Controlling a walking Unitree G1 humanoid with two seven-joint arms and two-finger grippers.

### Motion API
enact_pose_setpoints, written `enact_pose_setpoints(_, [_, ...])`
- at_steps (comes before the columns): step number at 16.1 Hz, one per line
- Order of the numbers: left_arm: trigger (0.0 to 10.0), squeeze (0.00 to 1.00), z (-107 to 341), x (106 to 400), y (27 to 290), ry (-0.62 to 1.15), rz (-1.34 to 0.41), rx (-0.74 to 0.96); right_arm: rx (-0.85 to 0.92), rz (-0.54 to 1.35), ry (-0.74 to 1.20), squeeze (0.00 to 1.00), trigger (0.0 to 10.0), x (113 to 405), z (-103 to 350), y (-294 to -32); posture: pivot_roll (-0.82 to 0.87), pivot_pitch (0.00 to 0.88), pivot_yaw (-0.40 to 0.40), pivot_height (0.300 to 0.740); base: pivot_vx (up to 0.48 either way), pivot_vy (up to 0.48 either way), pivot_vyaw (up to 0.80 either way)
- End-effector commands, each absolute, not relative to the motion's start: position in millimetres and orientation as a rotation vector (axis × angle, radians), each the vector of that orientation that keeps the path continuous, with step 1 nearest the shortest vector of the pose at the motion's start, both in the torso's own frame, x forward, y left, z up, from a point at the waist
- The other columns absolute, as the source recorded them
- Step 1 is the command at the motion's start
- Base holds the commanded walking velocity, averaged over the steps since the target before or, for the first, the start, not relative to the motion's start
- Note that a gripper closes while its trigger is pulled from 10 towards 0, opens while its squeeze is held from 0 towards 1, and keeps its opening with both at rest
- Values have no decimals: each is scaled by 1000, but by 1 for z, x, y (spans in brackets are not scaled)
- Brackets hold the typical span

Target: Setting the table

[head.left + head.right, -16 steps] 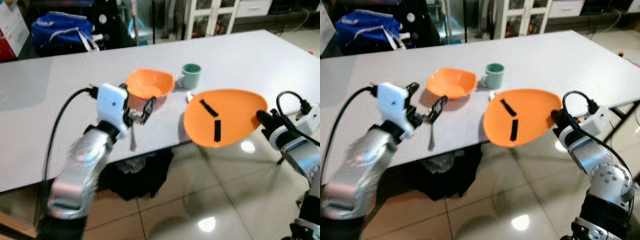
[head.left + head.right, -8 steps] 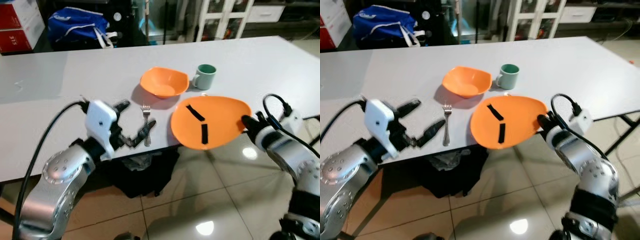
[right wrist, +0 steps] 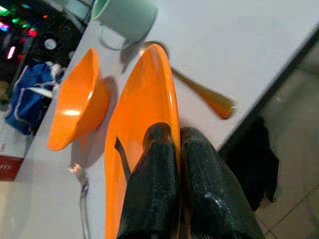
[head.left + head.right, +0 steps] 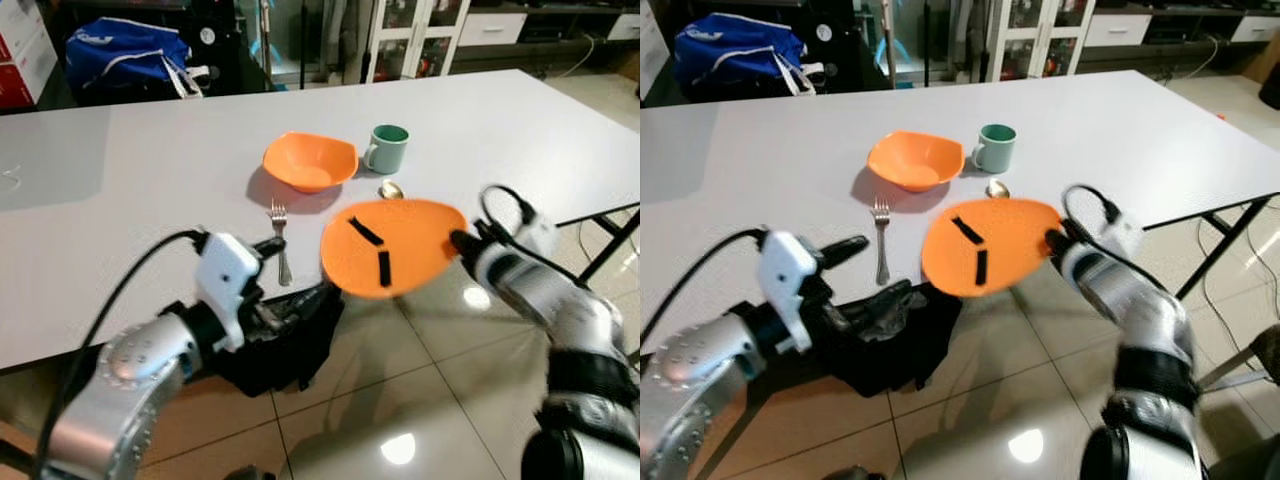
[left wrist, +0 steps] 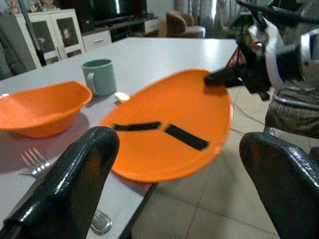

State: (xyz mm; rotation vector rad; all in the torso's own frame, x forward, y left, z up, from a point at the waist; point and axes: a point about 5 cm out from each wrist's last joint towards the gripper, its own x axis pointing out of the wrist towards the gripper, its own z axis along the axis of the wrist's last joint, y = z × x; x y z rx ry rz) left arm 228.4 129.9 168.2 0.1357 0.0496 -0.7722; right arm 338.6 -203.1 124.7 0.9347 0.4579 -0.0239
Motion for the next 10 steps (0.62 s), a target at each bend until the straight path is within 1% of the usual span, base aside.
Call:
enact_pose_setpoints(1, [10000,0,164,233,129,73,-746,157,949,-1,397,0,10000,347,134,-201,9,0,-31,740,0,0,0])
enact_pose_setpoints(3, [10000,0,160,237,128,81,-727,187,969,-9,381,0,10000,355,132,-197,23,0,-17,740,0,0,0])
enact_pose_setpoints(8, [10000,0,164,242,128,63,-718,204,952,-9,392,0,10000,370,121,-178,35,12,-3,740,0,0,0])
enact_pose_setpoints(10, [10000,0,164,241,124,60,-734,207,990,-37,382,0,10000,375,119,-169,37,20,-3,740,0,0,0])
